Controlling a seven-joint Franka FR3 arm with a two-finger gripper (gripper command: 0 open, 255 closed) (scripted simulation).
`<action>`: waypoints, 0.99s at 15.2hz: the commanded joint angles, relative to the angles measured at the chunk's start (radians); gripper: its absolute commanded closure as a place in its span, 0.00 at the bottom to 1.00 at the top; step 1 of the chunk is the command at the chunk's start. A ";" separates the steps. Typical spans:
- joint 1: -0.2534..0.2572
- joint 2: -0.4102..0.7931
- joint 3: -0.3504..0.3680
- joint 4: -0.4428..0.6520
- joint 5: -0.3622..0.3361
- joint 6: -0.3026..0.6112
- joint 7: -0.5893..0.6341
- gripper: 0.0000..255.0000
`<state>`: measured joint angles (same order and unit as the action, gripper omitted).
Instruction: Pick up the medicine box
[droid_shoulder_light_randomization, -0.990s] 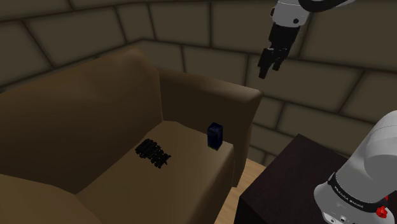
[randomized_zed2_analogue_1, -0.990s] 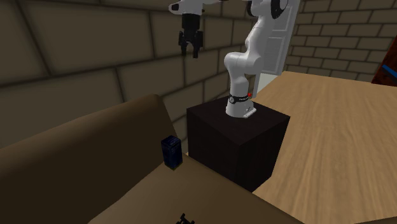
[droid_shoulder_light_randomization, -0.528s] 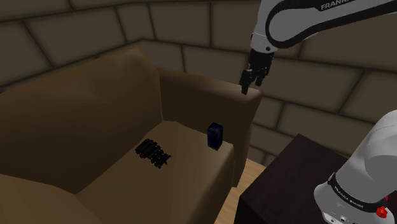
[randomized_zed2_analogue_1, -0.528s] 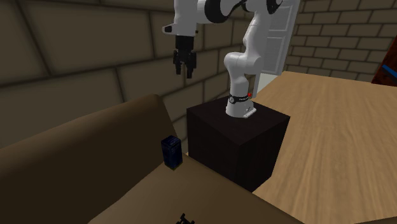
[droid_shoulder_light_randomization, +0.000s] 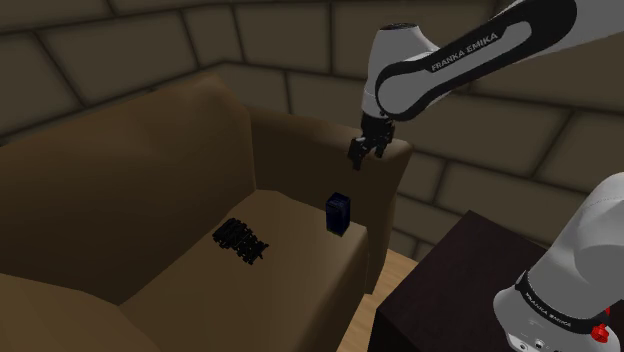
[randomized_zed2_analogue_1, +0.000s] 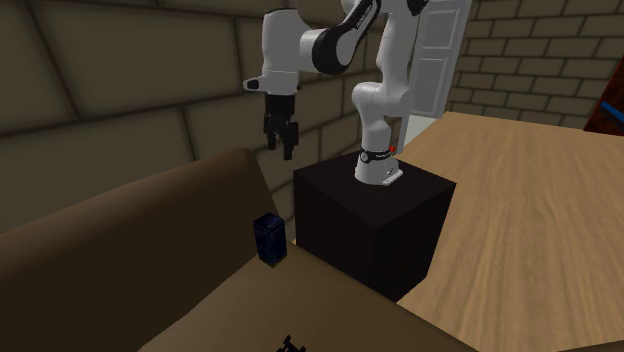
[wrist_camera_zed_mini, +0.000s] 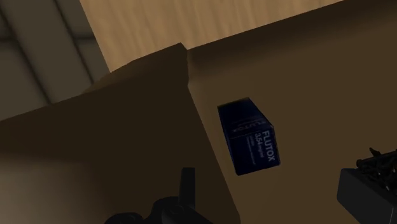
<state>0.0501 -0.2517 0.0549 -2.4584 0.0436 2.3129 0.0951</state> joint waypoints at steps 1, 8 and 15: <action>0.003 0.082 0.010 0.019 -0.003 0.063 0.019 0.00; 0.017 0.357 0.032 0.127 -0.038 0.225 0.098 0.00; 0.045 0.585 0.025 0.255 -0.076 0.320 0.161 0.00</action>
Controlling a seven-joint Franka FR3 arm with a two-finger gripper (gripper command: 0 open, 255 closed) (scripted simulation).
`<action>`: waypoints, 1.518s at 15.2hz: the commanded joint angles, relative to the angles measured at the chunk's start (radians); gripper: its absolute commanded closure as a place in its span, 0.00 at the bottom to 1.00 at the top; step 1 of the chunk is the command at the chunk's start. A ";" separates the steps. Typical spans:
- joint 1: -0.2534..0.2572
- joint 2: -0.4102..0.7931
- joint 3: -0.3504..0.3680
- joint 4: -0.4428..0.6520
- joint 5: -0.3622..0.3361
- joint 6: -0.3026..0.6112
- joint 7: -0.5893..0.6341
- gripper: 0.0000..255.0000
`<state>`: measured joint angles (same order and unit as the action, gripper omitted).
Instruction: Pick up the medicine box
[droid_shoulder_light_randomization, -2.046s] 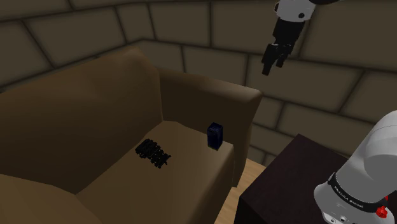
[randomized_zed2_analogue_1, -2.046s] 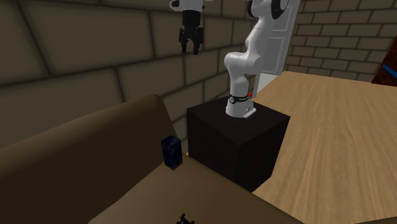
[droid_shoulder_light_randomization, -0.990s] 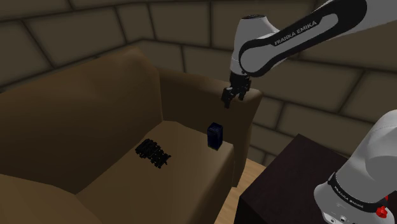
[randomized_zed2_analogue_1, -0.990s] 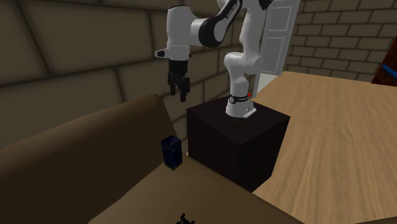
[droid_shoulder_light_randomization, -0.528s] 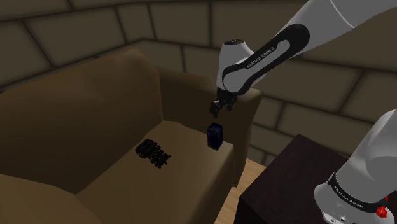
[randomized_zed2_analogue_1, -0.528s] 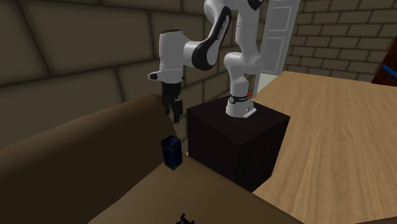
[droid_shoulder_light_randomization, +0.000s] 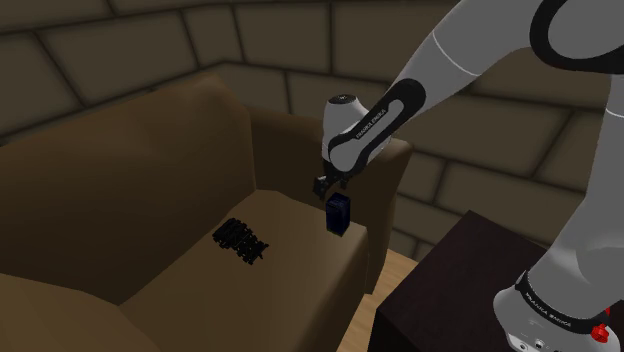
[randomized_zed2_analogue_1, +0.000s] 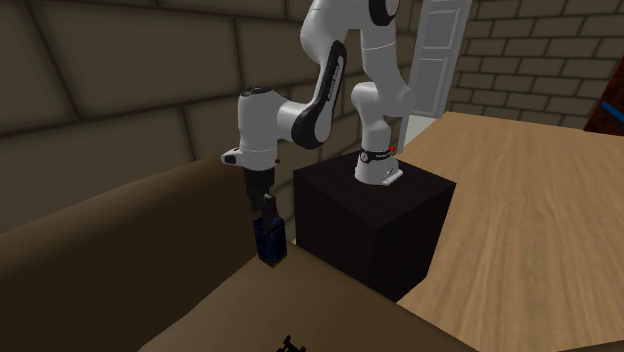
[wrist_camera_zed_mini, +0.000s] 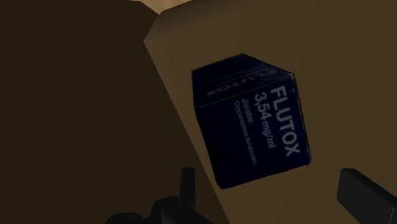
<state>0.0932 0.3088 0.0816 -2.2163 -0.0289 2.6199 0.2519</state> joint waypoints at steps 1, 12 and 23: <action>0.003 0.036 -0.003 0.013 -0.005 0.024 0.006 0.00; 0.007 0.102 -0.010 0.018 -0.014 0.085 0.010 1.00; 0.004 0.043 -0.003 0.013 -0.006 0.030 0.006 1.00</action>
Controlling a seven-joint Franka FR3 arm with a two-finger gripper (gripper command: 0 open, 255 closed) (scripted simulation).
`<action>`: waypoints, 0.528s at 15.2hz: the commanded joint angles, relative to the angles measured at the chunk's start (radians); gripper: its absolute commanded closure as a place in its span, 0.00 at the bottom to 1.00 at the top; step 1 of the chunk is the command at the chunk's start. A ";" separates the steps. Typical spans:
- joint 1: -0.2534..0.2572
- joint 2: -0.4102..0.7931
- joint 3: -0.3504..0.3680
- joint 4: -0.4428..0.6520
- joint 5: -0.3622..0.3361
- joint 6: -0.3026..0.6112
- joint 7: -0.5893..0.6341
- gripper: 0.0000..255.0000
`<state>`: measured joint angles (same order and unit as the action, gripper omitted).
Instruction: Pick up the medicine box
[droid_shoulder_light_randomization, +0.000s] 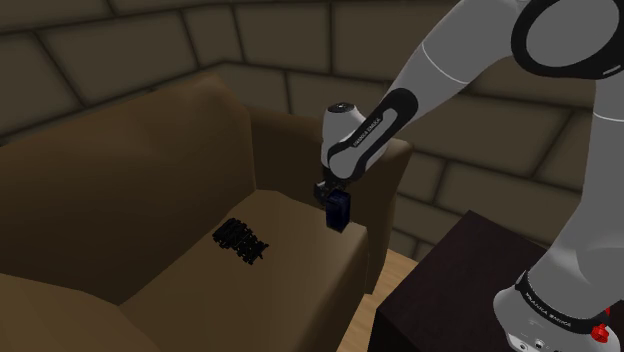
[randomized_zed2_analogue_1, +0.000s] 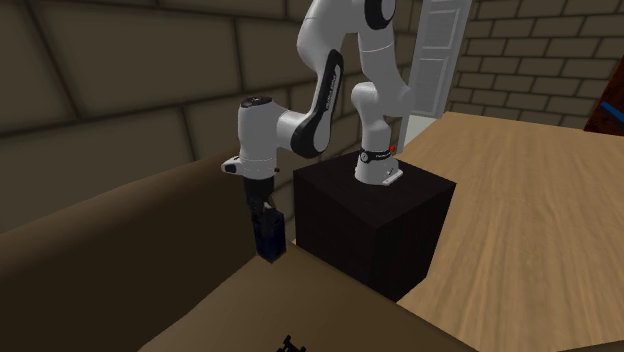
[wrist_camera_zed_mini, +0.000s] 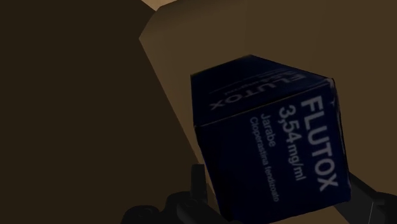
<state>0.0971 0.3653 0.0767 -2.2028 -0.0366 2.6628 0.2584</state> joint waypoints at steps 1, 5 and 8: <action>-0.001 -0.025 0.002 -0.001 0.003 -0.024 -0.001 1.00; -0.004 -0.069 0.006 0.001 0.010 -0.070 -0.006 1.00; -0.006 -0.101 0.009 0.004 0.014 -0.105 -0.009 1.00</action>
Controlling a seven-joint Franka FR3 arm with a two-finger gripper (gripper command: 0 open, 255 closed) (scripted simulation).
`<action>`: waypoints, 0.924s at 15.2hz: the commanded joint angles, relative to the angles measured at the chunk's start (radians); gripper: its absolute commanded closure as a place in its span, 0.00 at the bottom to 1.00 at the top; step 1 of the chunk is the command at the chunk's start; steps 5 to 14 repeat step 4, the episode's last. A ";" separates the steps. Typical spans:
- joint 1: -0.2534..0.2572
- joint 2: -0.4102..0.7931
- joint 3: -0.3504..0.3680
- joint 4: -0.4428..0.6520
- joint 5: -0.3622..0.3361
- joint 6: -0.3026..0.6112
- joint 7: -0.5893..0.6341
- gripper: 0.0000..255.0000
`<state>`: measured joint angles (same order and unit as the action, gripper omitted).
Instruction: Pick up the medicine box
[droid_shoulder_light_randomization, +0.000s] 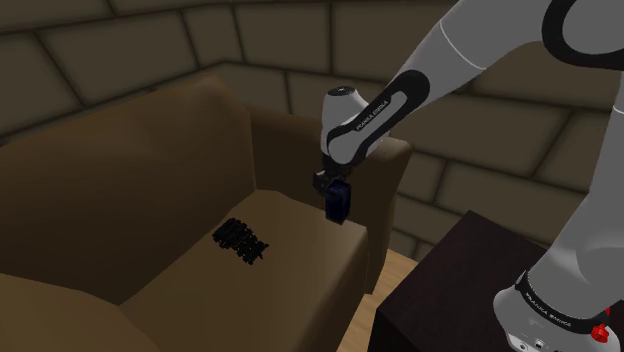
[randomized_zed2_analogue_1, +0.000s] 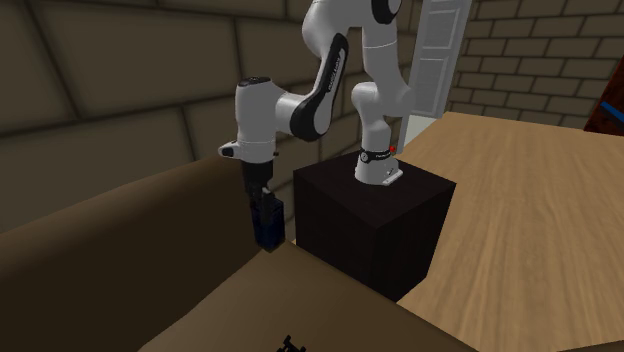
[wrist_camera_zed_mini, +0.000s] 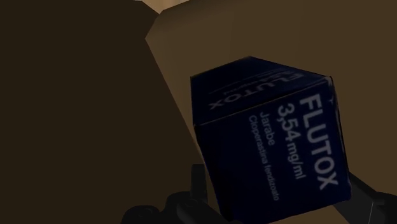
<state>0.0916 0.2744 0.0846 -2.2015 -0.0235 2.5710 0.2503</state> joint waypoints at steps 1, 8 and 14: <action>-0.001 -0.020 0.001 0.005 0.003 -0.025 -0.001 1.00; -0.001 -0.032 0.002 0.007 0.005 -0.038 -0.003 1.00; -0.001 -0.032 0.002 0.007 0.005 -0.038 -0.003 1.00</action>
